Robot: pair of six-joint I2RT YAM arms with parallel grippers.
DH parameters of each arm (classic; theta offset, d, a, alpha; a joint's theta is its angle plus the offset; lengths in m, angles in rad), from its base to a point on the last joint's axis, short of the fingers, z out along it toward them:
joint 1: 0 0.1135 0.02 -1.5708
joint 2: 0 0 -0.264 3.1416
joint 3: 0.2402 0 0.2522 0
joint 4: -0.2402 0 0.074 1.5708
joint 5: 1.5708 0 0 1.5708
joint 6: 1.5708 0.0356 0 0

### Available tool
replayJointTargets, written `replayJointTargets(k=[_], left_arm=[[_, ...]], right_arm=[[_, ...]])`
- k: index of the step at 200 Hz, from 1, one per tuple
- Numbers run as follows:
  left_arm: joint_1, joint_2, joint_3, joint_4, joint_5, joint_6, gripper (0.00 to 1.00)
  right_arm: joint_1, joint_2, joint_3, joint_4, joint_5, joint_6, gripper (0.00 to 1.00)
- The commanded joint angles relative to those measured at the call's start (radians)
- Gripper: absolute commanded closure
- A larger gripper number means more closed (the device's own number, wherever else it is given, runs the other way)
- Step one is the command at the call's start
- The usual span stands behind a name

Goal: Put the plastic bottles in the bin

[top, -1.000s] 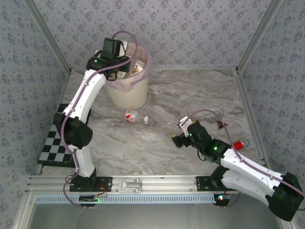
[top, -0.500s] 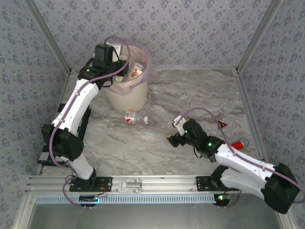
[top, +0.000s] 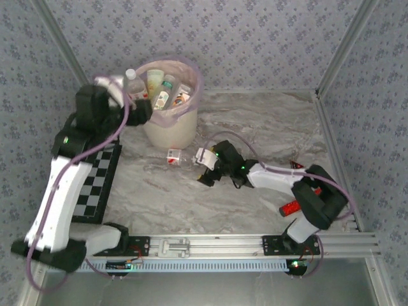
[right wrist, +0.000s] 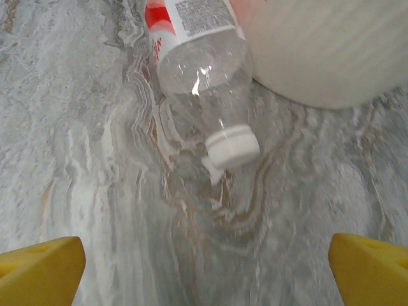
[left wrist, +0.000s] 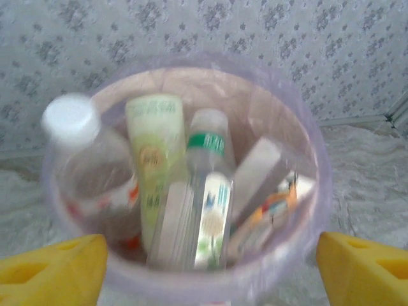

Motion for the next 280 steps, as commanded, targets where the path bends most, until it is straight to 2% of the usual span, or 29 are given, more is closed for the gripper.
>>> replayJointTargets(k=[1,23,64,86,112,129,153,179,193,208,215,225,237,245,255,280], left_arm=[[0.114,-0.128,-0.236,0.022,0.14,-0.169,0.11],[0.205,-0.242,-0.438,0.068,0.29,-0.282,0.1],[0.253,-0.323,-0.682,0.193,0.343,-0.469,0.1],[0.261,-0.341,-0.787,0.268,0.342,-0.544,0.1],[0.262,-0.35,-0.814,0.27,0.299,-0.528,0.11],[0.261,-0.355,-0.793,0.237,0.276,-0.478,0.11],[0.261,-0.355,-0.75,0.183,0.257,-0.397,0.11],[0.261,-0.357,-0.73,0.159,0.247,-0.358,0.11],[0.26,-0.356,-0.73,0.162,0.249,-0.355,0.11],[0.259,-0.355,-0.735,0.179,0.254,-0.355,0.11],[0.257,-0.353,-0.739,0.188,0.256,-0.355,0.11],[0.255,-0.348,-0.743,0.198,0.256,-0.355,0.11],[0.254,-0.341,-0.747,0.206,0.255,-0.36,0.11],[0.254,-0.335,-0.748,0.213,0.258,-0.365,0.11],[0.252,-0.333,-0.75,0.22,0.268,-0.371,0.11],[0.253,-0.345,-0.738,0.201,0.273,-0.364,0.11]], right_arm=[[-0.005,0.1,0.114,0.013,-0.058,-0.101,0.0],[-0.008,0.213,0.219,-0.034,-0.067,-0.131,0.0],[-0.005,0.361,0.383,-0.12,-0.067,-0.129,0.01],[-0.002,0.38,0.389,-0.125,-0.062,-0.125,0.1],[-0.002,0.35,0.351,-0.114,-0.055,-0.121,0.25],[-0.005,0.309,0.296,-0.117,-0.049,-0.122,0.32],[-0.014,0.237,0.238,-0.137,-0.052,-0.124,0.47],[-0.035,0.165,0.197,-0.173,-0.074,-0.111,0.52],[-0.046,0.125,0.17,-0.175,-0.096,-0.098,0.58],[-0.058,0.095,0.14,-0.164,-0.123,-0.088,0.57],[-0.064,0.092,0.127,-0.147,-0.132,-0.086,0.53],[-0.068,0.104,0.117,-0.12,-0.142,-0.093,0.39],[-0.067,0.14,0.138,-0.12,-0.15,-0.105,0.18],[-0.066,0.164,0.157,-0.121,-0.162,-0.116,0.1],[-0.065,0.199,0.182,-0.12,-0.173,-0.125,0.06],[-0.062,0.285,0.268,-0.15,-0.19,-0.127,0.06]])
